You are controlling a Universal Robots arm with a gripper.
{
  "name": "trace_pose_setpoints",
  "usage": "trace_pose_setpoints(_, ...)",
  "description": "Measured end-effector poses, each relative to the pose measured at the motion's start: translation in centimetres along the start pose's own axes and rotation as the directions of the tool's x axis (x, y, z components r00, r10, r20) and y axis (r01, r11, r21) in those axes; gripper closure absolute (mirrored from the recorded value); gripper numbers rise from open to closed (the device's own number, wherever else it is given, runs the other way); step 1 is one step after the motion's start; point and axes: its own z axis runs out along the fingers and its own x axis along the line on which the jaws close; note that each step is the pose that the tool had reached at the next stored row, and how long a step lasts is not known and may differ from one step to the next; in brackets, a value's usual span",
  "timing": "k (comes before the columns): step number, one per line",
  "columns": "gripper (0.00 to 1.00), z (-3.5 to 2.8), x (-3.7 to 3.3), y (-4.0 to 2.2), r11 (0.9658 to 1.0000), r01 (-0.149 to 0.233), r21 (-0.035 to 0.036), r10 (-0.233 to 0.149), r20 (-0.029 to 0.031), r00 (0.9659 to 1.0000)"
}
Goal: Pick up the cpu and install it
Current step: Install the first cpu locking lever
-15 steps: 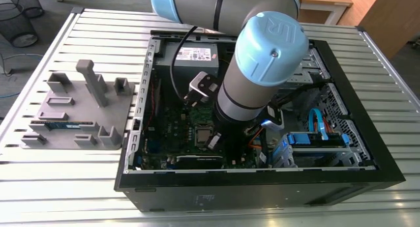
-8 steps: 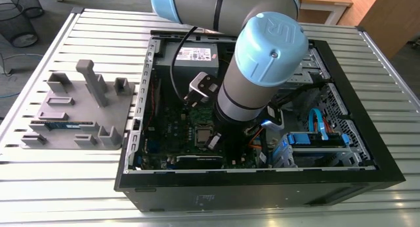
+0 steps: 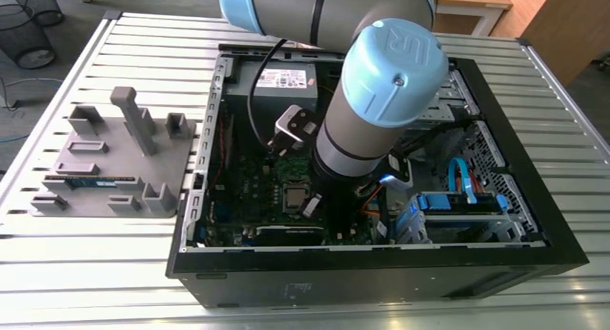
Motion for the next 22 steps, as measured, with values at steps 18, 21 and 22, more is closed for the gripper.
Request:
trace_pose_setpoints(18,0.89,0.13,-0.07,-0.13,0.9999,0.011,-0.0017,-0.011,0.0001,0.9999)
trace_pose_setpoints(21,0.89,0.12,-0.07,-0.13,0.9999,0.011,-0.0017,-0.011,0.0000,0.9999)
trace_pose_setpoints(22,0.89,0.11,-0.07,-0.13,0.9999,0.011,-0.0017,-0.011,0.0001,0.9999)
